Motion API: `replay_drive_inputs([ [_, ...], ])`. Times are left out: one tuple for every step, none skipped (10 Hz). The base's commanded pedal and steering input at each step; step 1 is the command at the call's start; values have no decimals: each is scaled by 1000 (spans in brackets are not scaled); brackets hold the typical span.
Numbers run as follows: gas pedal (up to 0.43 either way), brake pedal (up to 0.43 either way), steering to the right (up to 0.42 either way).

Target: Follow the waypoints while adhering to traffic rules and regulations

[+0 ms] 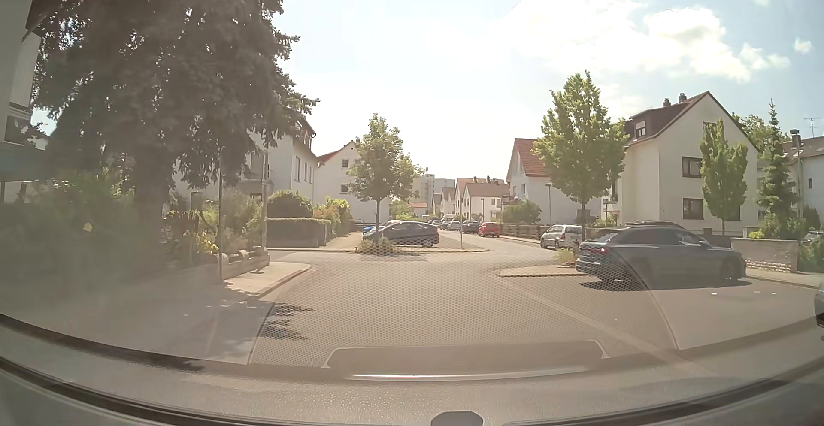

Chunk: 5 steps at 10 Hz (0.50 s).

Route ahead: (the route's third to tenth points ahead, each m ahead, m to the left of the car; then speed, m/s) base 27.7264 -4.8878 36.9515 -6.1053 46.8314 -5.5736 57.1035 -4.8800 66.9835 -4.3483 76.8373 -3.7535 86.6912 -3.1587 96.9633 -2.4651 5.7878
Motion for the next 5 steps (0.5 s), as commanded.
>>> replay_drive_inputs([
  [0,0,5],
  [0,0,5],
  [0,0,5],
  [0,12,5],
  [0,30,5],
])
